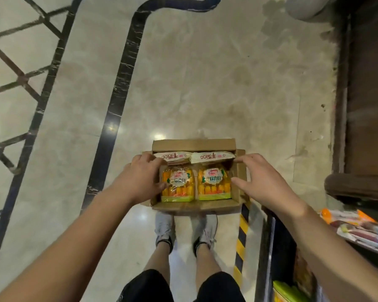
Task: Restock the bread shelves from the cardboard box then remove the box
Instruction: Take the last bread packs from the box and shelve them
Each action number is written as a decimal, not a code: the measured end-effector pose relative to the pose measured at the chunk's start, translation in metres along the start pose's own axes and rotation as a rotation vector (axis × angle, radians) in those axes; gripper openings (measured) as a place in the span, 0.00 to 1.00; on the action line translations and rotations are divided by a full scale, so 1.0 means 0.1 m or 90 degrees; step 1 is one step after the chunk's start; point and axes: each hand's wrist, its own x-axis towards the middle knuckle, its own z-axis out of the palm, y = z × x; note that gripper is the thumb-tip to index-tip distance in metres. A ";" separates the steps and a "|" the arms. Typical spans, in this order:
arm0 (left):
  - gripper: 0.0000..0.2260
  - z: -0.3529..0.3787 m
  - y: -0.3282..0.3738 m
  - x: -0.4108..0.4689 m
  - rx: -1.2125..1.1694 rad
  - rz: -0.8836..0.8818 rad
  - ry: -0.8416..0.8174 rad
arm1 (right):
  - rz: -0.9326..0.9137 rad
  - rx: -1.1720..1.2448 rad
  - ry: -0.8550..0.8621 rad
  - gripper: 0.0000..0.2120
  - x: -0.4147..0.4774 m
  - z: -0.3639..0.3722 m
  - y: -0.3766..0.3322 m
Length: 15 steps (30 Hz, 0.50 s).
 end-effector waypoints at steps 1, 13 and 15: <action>0.31 0.09 -0.05 0.15 -0.002 0.000 -0.003 | 0.006 -0.006 -0.003 0.26 0.11 0.09 0.07; 0.33 1.40 -0.50 1.85 0.043 -0.005 0.009 | 0.084 -0.004 0.003 0.25 1.52 1.43 0.89; 0.34 1.64 -0.59 2.08 0.041 -0.014 0.018 | 0.073 -0.022 0.021 0.24 1.73 1.66 1.00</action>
